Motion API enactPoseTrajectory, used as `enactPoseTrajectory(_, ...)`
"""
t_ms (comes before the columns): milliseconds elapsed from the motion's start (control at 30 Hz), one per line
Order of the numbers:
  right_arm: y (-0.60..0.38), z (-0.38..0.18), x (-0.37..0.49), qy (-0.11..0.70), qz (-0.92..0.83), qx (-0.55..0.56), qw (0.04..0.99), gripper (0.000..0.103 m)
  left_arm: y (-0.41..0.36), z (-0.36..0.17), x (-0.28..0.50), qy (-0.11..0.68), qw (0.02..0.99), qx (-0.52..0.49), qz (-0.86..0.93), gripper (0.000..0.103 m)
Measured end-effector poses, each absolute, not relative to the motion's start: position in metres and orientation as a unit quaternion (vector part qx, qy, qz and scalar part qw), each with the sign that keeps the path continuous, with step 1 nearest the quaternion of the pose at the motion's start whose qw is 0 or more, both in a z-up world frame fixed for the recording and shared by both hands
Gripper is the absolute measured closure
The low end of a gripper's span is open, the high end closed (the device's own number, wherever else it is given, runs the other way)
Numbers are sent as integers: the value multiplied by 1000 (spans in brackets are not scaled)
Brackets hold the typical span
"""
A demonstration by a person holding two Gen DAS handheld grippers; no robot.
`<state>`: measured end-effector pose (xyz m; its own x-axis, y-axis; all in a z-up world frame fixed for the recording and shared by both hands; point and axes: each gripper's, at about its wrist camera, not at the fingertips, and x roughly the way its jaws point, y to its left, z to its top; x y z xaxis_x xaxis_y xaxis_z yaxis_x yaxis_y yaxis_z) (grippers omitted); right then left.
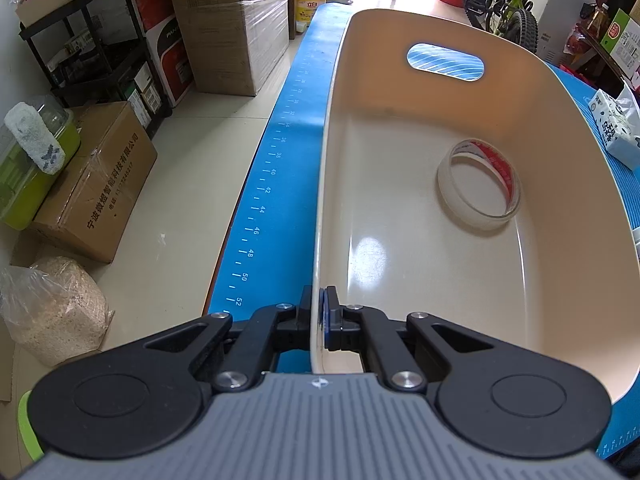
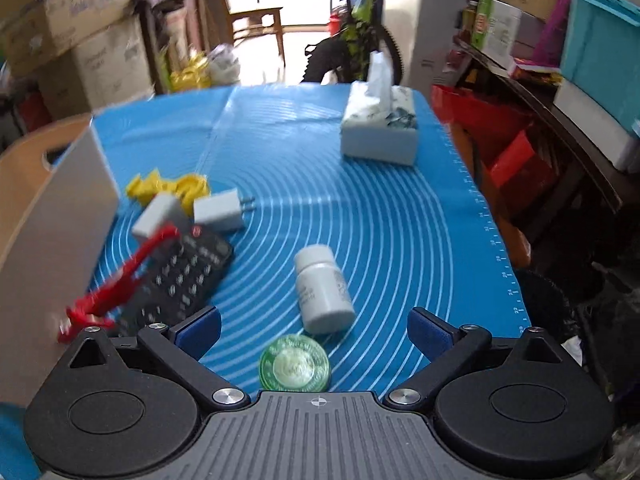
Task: Organize rigid objects
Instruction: 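Grasp the green ointment tin with the right tool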
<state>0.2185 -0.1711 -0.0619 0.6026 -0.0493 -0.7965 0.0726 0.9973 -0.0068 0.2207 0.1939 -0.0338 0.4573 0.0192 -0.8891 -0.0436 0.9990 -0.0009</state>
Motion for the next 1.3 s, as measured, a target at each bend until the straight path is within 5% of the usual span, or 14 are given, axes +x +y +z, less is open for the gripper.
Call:
enactPoseTrajectory(367, -167, -97, 230, 495, -21, -24, 868, 5, 195, -34, 221, 521, 854, -13, 18, 98)
enactPoseTrajectory(667, -172, -107, 235, 514, -21, -12, 857, 18, 195, -34, 221, 521, 854, -13, 18, 98)
enactPoseTrajectory(933, -168, -103, 233, 513, 5, 7, 858, 48, 195, -34, 221, 521, 854, -13, 18, 98)
enactPoseTrajectory(1300, -164, -73, 224, 477, -2, 33, 878, 49, 195, -34, 221, 521, 854, -12, 18, 98)
